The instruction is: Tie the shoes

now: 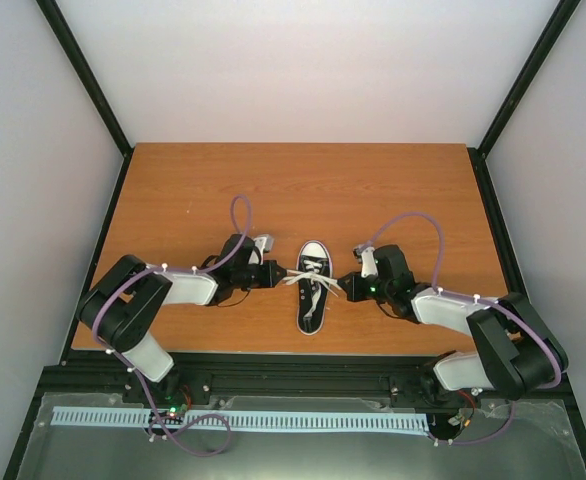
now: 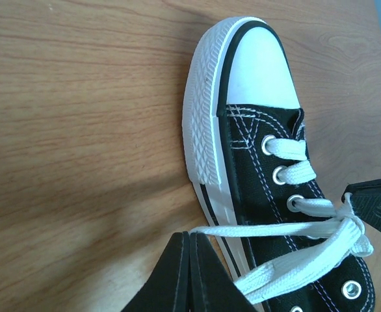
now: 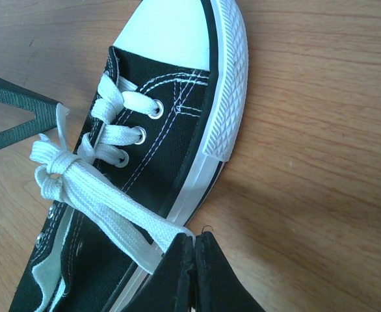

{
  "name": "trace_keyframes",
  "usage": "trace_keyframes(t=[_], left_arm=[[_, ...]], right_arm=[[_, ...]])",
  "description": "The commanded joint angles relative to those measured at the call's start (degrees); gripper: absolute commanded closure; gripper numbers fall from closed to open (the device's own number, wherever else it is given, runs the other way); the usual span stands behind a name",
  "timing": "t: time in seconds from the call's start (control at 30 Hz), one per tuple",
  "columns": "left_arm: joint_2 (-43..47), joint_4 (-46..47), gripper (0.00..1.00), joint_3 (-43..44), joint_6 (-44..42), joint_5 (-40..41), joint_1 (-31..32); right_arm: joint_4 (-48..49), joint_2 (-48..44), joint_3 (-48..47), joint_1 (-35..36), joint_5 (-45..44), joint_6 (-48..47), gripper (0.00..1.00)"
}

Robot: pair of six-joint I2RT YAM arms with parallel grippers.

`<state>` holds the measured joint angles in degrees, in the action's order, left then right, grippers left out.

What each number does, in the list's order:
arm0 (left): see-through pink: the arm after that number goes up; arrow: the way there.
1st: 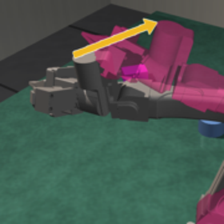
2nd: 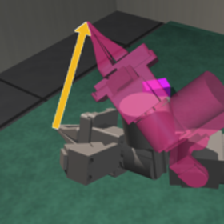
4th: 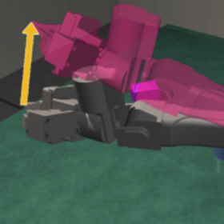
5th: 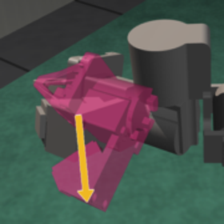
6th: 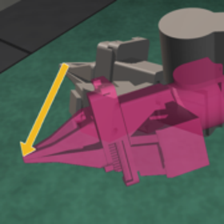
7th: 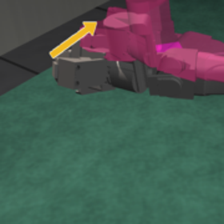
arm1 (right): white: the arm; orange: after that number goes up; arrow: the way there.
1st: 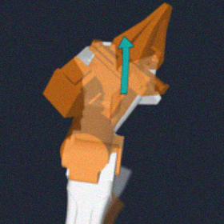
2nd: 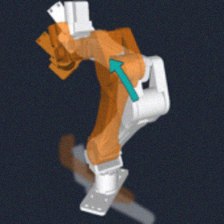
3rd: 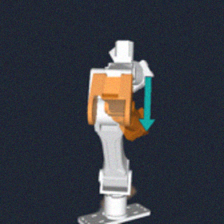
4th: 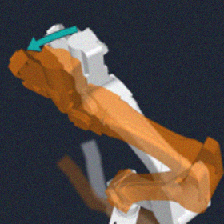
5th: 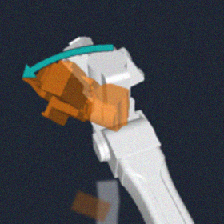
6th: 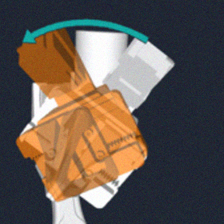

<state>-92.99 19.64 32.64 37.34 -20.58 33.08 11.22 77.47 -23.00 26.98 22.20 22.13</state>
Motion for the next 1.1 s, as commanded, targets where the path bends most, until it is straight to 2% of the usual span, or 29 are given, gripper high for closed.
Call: trace_keyframes(t=[0.0,0.23,0.27,0.33,0.4,0.43,0.53,0.6,0.73,0.8,0.93,1.07], left_arm=[[1.4,-0.2,0.99,-0.6,0.8,2.1,-1.1],[1.6,0.9,0.98,-0.2,-0.4,-0.5,-1.1],[2.0,0.8,0.92,-0.1,-0.9,-1.2,-1.1],[3.2,0.8,0.62,0.2,-1.6,-1.8,-1.2],[5.2,-0.8,0.38,1.5,-3.1,-2.0,-1.1],[6.3,-2.0,0.29,2.5,-3.9,-1.9,-1.2],[8.7,-7.3,0.16,6.7,-6.8,-1.5,-1.2],[9.2,-10.1,0.12,9.9,-8.2,-1.0,-1.2],[7.0,-14.3,0.08,16.5,-9.9,1.9,-1.7],[5.0,-14.6,0.08,18.7,-9.5,2.1,-4.3],[4.2,-12.4,0.08,18.5,-7.7,0.7,-15.2],[9.5,-10.7,0.08,13.0,-6.4,2.0,-30.6]], right_arm=[[-0.4,-1.2,1.1,-0.3,-1.9,-0.3,0.97],[-0.2,-2.3,0.7,-0.3,0.2,-0.9,0.95],[-0.7,-2.8,0.4,-0.3,0.7,-1.1,0.88],[-2.2,-4.3,-0.5,-0.3,1.1,-1.4,0.57],[-4.4,-6.2,-1.7,-0.3,0.6,-1.9,0.31],[-5.6,-7.3,-2.4,-0.3,0.2,-2.1,0.24],[-9.4,-9.5,-6.5,-0.3,-1.5,-3.0,0.09],[-11.8,-9.7,-9.8,-0.3,-3.7,-3.1,0.01],[-14.4,-5.5,-16.3,-1.4,-6.7,-2.9,0.00],[-14.7,-2.7,-18.8,-3.6,-7.0,-2.8,0.00],[-14.3,0.8,-20.9,-12.0,-6.7,-3.3,0.00],[-14.0,-0.9,-20.0,-24.9,-8.0,-3.1,0.00]])
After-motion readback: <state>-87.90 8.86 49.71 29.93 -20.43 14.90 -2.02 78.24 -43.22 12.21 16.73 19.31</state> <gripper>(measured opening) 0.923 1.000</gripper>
